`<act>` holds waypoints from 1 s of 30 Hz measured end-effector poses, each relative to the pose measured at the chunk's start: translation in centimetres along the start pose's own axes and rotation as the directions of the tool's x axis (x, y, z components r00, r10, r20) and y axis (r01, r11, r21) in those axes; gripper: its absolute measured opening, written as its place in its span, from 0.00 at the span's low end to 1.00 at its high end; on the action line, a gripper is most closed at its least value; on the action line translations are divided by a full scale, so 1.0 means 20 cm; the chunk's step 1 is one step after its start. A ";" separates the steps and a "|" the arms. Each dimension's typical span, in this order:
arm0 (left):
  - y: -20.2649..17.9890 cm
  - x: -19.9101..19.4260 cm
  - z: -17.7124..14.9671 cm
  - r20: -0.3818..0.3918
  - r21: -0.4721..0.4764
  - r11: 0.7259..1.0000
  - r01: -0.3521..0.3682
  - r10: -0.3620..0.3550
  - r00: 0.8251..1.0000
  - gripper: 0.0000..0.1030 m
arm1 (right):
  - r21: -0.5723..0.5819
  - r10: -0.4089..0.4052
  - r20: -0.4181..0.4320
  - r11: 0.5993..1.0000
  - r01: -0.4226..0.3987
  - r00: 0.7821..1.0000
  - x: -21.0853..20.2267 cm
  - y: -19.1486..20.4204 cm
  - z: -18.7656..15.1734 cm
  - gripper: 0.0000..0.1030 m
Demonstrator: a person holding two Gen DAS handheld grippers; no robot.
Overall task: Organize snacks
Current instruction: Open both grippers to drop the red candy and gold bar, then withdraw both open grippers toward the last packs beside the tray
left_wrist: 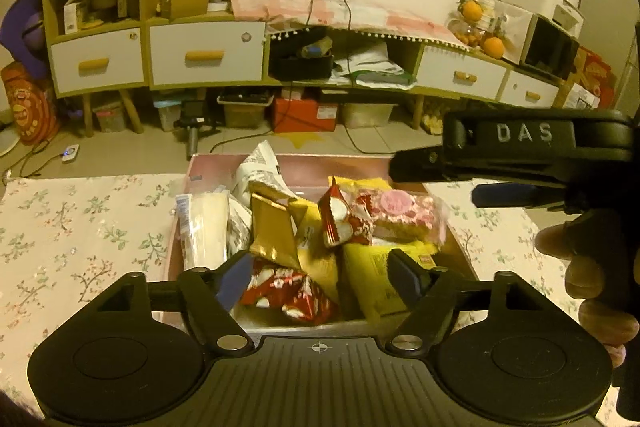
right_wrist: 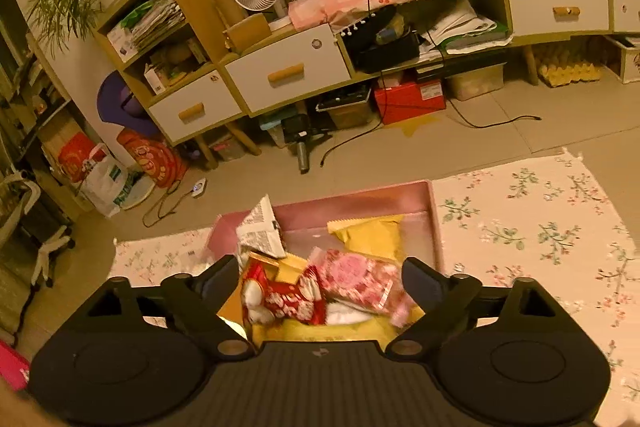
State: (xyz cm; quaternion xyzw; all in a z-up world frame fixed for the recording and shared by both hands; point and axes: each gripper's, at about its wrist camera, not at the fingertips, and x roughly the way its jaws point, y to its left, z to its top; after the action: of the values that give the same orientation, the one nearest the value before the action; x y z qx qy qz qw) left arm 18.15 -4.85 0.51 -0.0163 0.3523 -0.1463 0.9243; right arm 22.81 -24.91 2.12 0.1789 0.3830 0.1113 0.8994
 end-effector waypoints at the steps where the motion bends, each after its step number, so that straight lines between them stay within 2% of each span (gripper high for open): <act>1: 0.00 -0.01 -0.01 0.000 0.002 1.000 0.001 -0.001 1.000 0.79 | -0.008 -0.009 0.001 1.000 0.009 1.000 -0.01 0.00 -0.01 0.64; 5: 0.00 -0.05 -0.08 -0.011 0.015 1.000 0.007 -0.007 1.000 0.86 | -0.051 -0.033 0.001 0.998 0.033 0.999 -0.06 -0.02 -0.07 0.68; 14: 0.01 -0.08 -0.28 -0.080 0.029 1.000 0.005 -0.003 0.997 0.87 | -0.103 -0.074 -0.010 0.992 0.073 0.997 -0.16 -0.09 -0.22 0.69; 23: 0.03 -0.08 -0.47 -0.130 0.015 1.000 0.008 -0.006 0.992 0.87 | -0.125 -0.078 -0.010 0.989 0.076 0.997 -0.22 -0.17 -0.40 0.70; 26: 0.03 -0.06 -0.51 -0.140 0.019 1.000 0.014 -0.011 0.990 0.87 | -0.142 -0.073 -0.010 0.987 0.071 0.997 -0.21 -0.18 -0.47 0.68; 30: 0.00 -0.05 -0.54 -0.137 0.038 0.999 0.037 -0.031 0.990 0.87 | -0.210 -0.068 -0.023 0.976 0.062 0.997 -0.17 -0.18 -0.54 0.57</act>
State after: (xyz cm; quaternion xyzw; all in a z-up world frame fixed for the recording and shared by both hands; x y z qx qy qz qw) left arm 10.41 -3.73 -7.06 0.0062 0.4112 -0.1697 0.8956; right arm 12.81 -26.88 -4.01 0.0693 0.3882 0.1242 0.9105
